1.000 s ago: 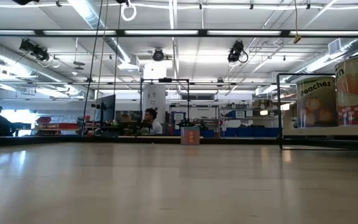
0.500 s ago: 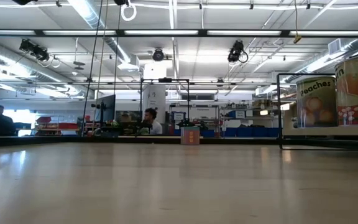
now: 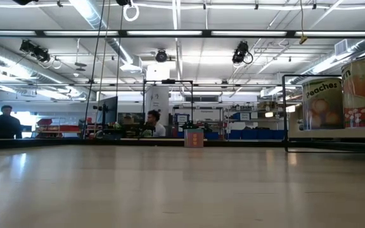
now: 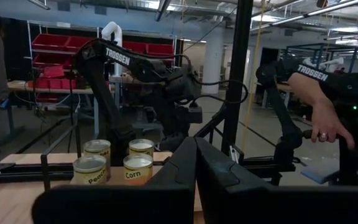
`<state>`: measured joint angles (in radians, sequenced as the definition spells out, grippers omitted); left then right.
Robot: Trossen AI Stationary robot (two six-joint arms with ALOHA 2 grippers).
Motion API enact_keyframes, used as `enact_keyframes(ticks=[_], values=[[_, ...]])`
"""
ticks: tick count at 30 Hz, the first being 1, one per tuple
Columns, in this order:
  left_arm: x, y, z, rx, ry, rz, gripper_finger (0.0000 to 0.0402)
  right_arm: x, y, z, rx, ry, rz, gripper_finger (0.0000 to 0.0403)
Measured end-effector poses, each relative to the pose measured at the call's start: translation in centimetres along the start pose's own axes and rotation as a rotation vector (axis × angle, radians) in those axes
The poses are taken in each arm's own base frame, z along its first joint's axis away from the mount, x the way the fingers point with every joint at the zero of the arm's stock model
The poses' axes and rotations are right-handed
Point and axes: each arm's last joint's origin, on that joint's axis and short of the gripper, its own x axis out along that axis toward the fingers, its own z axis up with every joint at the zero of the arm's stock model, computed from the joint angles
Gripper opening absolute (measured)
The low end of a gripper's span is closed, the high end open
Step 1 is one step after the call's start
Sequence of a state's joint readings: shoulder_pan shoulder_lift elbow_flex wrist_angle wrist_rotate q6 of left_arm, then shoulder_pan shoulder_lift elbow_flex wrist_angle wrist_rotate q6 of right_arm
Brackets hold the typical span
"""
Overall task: Pick and place cans onto a shelf
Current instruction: Put the canned carrots on the shelf
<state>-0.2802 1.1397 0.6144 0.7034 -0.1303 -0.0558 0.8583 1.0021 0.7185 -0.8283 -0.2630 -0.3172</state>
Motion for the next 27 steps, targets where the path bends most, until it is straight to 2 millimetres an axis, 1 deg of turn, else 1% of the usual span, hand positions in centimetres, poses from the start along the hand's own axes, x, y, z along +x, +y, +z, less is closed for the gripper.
enact_keyframes(ticks=[17, 27], values=[[-0.1, -0.9, -0.1, -0.006, 0.004, -0.039, 0.0011, 2.0, -0.4, 0.2, 0.034, 0.106, 0.036, 0.0306], [-0.1, -1.0, -0.1, -0.007, 0.004, -0.042, 0.0011, 2.1, -0.4, 0.1, 0.061, 0.122, 0.035, 0.0321]])
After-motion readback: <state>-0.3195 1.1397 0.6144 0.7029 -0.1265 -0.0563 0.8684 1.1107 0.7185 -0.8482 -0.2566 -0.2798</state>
